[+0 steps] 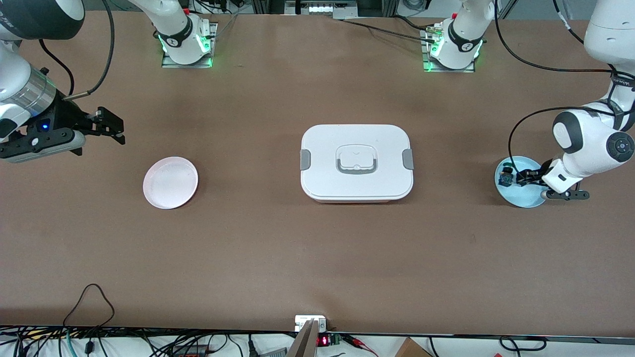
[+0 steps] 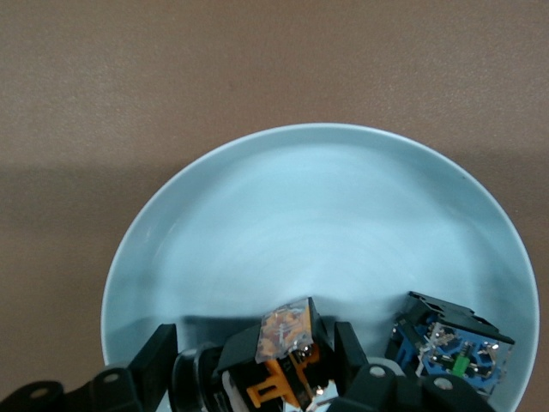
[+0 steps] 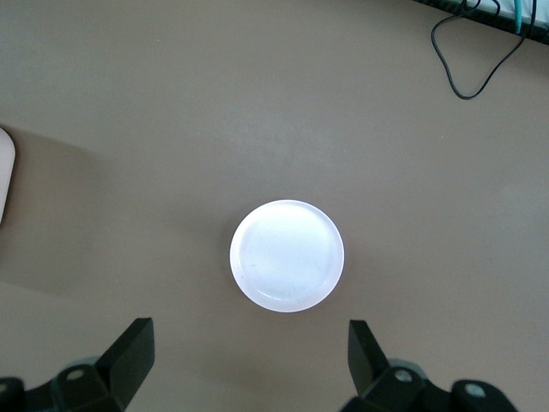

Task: Transfer orange switch to right arm and place
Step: 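Close the left gripper on the orange switch and lift it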

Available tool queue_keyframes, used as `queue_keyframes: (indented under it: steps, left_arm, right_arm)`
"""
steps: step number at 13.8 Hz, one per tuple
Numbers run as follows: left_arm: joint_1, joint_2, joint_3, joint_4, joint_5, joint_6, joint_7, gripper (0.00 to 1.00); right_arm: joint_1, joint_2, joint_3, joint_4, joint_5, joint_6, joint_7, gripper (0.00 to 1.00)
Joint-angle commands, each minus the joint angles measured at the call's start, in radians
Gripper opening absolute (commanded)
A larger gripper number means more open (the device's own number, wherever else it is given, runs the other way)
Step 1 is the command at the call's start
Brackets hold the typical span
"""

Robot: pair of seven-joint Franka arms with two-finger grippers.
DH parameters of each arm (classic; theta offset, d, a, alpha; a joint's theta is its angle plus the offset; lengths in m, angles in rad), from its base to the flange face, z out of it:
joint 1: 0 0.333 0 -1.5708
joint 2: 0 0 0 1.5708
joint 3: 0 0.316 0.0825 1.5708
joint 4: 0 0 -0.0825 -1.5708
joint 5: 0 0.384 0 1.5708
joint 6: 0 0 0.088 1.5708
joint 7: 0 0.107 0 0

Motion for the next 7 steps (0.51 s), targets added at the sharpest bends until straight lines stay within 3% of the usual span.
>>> queue_keyframes:
  steps: [1, 3, 7]
  left_arm:
    - [0.011, -0.016, -0.008, -0.016, -0.018, 0.011, 0.031, 0.15]
    - [0.009, -0.027, -0.009, -0.013, -0.018, -0.012, 0.063, 0.08]
    - [0.010, -0.070, -0.030, -0.005, -0.018, -0.069, 0.088, 0.03]
  right_arm:
    - [0.002, -0.012, -0.004, 0.002, 0.012, -0.037, 0.009, 1.00]
    - [-0.001, -0.010, -0.005, 0.002, 0.010, -0.037, 0.007, 1.00]
    - [-0.001, 0.001, -0.005, 0.002, 0.006, -0.027, 0.006, 1.00]
